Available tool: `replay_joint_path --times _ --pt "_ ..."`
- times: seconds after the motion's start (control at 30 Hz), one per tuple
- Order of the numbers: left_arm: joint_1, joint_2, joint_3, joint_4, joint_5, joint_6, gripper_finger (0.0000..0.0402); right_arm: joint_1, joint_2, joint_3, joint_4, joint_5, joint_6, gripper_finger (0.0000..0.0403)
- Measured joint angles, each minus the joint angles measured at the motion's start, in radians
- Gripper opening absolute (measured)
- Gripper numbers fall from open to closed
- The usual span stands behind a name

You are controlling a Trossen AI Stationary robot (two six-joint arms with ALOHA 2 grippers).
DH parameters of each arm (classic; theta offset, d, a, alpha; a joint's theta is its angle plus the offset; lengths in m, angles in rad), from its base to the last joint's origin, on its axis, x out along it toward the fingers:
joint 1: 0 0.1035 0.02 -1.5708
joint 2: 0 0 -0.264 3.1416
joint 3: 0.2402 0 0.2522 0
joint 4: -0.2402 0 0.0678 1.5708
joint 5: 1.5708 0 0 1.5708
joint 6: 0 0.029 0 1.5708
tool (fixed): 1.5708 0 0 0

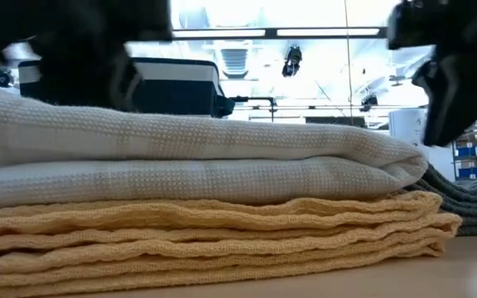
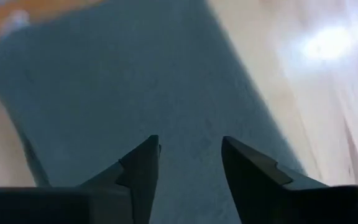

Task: Fold towel
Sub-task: Stack the gray kitchen towel on top of the white patterned kitchen towel

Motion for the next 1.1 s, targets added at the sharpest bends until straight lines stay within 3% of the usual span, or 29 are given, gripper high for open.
replay_joint_path --times 0.17,0.33,0.47,0.63,0.8,1.1 --pt "-0.052 0.001 -0.127 0.135 0.004 0.037 0.0076 0.052 0.0 -0.013 -0.057 -0.013 0.111 0.0195" --pt "-0.085 -0.005 -0.181 0.144 -0.016 0.024 0.0076 0.073 0.0 -0.015 -0.083 -0.014 0.172 0.022" --pt "-0.095 -0.019 -0.168 0.118 -0.055 0.038 0.0076 0.073 0.0 -0.015 -0.08 -0.013 0.178 0.0237" --pt "-0.124 -0.045 -0.063 0.132 -0.143 0.11 0.0076 0.077 0.001 -0.015 -0.064 -0.014 0.184 0.0249" --pt "-0.185 -0.024 0.014 0.145 -0.15 0.127 0.0076 0.099 0.001 -0.015 -0.057 -0.014 0.22 0.0255" --pt "-0.207 0.069 -0.072 0.163 -0.139 -0.006 0.0076 0.117 0.002 -0.016 -0.057 -0.013 0.255 0.0264"
